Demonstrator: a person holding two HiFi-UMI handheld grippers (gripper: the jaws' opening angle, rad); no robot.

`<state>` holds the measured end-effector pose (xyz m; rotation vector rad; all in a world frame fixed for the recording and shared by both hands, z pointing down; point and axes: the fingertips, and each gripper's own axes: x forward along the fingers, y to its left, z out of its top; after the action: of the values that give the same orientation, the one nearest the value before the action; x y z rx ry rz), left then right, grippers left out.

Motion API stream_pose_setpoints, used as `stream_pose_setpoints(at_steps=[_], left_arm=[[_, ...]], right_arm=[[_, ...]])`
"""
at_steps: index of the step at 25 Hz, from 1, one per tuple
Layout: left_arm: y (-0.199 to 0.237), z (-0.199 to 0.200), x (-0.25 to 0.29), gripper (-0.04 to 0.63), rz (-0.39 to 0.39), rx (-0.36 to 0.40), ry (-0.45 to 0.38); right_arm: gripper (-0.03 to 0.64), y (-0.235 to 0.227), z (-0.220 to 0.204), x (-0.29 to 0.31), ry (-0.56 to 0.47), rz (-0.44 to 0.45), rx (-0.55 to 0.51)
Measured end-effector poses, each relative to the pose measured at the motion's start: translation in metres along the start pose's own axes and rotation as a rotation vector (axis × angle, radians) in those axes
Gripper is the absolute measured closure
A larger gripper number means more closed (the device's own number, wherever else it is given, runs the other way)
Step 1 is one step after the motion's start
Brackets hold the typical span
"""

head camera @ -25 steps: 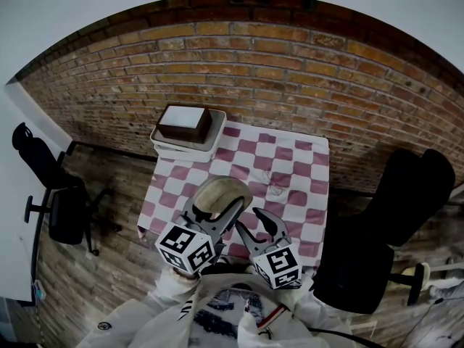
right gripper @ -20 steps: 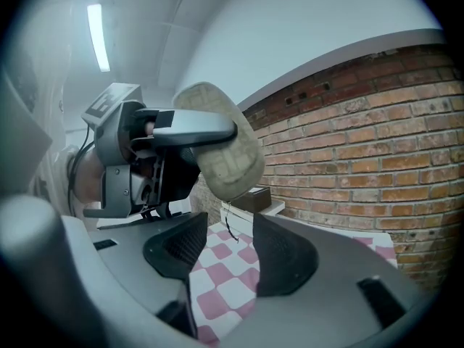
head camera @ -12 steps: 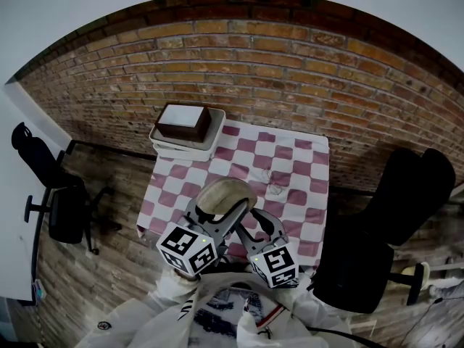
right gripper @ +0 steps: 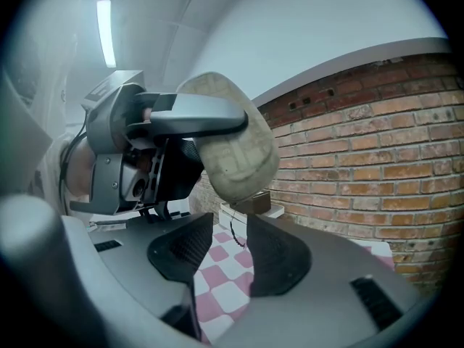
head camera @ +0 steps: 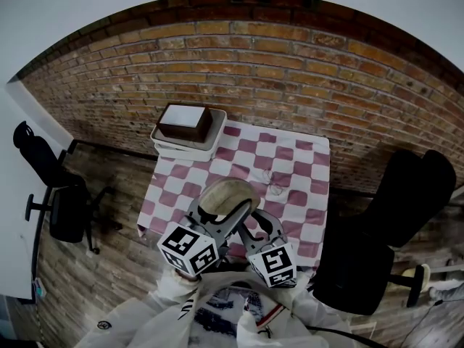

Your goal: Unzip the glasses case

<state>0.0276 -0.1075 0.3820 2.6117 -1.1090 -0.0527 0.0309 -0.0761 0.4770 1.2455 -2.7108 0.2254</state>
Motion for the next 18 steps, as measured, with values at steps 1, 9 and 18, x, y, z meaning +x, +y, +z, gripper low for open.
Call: stream_pose_setpoints(at_steps=[1, 9, 18], left_arm=[[-0.0008, 0.0004, 0.0003, 0.311, -0.002, 0.0, 0.0], [-0.0034, 0.0, 0.002, 0.311, -0.009, -0.002, 0.004], [-0.0078, -0.0032, 0.0037, 0.311, -0.017, -0.01, 0.009]], right_arm=[[0.465, 0.0002, 0.0, 0.0001, 0.001, 0.001, -0.002], [0.517, -0.0004, -0.0013, -0.0005, -0.004, 0.0, -0.013], [0.537, 0.0011, -0.0044, -0.0027, 0.011, 0.005, -0.016]])
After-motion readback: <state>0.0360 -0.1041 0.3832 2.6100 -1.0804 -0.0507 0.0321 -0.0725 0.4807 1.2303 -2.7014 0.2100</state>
